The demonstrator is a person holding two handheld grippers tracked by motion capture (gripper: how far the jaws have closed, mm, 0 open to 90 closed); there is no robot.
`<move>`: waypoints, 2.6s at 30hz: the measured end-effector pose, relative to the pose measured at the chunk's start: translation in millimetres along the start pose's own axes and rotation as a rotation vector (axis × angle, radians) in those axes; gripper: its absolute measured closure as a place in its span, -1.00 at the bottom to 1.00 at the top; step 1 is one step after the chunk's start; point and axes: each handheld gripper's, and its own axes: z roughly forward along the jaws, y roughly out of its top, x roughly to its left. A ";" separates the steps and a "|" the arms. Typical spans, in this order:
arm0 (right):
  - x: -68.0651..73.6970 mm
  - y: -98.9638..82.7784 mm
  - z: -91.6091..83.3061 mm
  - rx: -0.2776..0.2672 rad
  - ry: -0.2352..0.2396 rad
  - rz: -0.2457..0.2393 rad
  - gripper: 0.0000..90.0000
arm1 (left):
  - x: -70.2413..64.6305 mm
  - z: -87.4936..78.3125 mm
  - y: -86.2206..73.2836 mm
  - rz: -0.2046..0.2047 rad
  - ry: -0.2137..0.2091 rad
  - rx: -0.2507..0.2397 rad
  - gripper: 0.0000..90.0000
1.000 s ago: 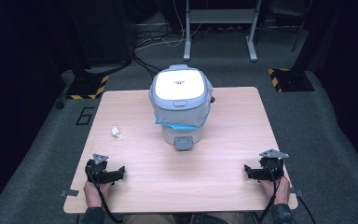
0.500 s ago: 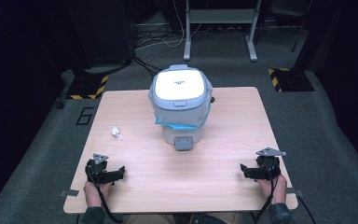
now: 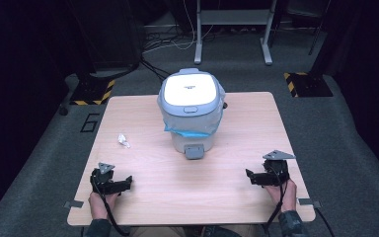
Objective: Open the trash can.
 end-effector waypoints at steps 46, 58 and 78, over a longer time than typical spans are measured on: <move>75.3 62.9 29.8 -0.018 0.160 -0.172 -0.88 | 0.0 -0.1 0.0 0.003 -0.001 0.000 -0.96; 95.6 75.5 43.7 -0.020 0.198 -0.207 -0.83 | 0.0 -0.1 0.0 0.002 -0.005 -0.001 -0.96; 120.8 86.4 68.8 -0.031 0.238 -0.261 -0.38 | 0.0 -0.1 -0.1 0.002 -0.005 -0.001 -0.96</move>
